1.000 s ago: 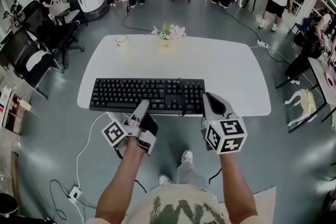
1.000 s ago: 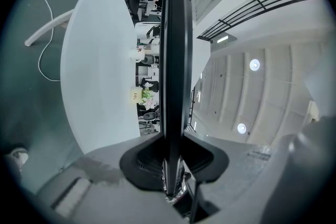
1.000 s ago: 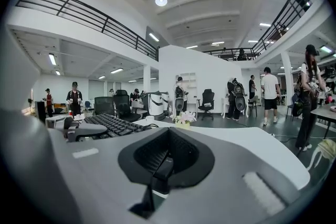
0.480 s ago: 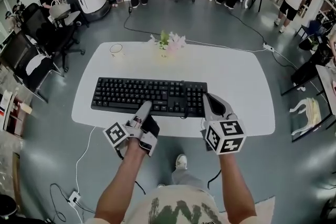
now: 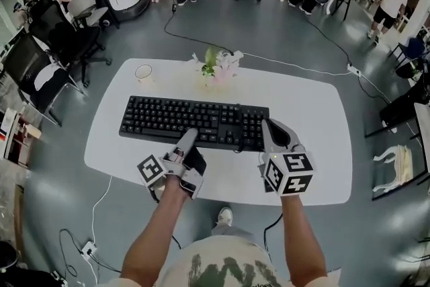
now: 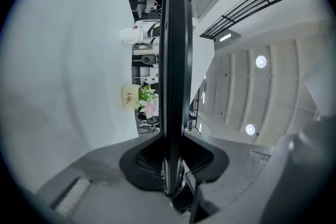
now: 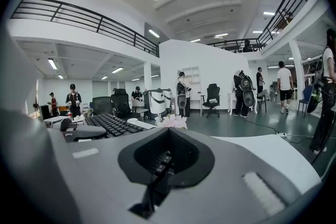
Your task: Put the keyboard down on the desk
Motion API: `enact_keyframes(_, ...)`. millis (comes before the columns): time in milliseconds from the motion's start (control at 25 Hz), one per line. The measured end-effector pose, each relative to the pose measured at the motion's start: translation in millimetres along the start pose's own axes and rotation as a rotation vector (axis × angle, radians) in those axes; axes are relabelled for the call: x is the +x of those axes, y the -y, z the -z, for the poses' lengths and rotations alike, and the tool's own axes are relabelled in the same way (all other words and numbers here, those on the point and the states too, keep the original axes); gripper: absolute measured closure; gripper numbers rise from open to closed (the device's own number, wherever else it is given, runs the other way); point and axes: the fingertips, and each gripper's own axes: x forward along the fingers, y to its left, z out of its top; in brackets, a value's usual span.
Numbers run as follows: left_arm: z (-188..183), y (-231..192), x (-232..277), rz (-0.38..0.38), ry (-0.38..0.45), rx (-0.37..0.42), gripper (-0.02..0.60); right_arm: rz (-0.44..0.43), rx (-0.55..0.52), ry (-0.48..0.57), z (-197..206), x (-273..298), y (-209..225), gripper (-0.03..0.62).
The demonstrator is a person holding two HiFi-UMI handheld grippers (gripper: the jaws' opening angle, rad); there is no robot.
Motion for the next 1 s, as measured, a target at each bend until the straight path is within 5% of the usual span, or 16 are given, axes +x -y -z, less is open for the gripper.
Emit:
enact_keyframes(480, -16.4, -10.7, 17.6, -0.027, 0.033, 0.008, 0.489, -0.047, 0.003, -0.005, -2.9, 36.5, 5.3, 0.595)
enact_keyframes(1000, -45.8, -25.3, 17.1, -0.011, -0.048, -0.024, 0.489, 0.049, 0.02, 0.006, -5.9, 56.6, -22.7, 0.594)
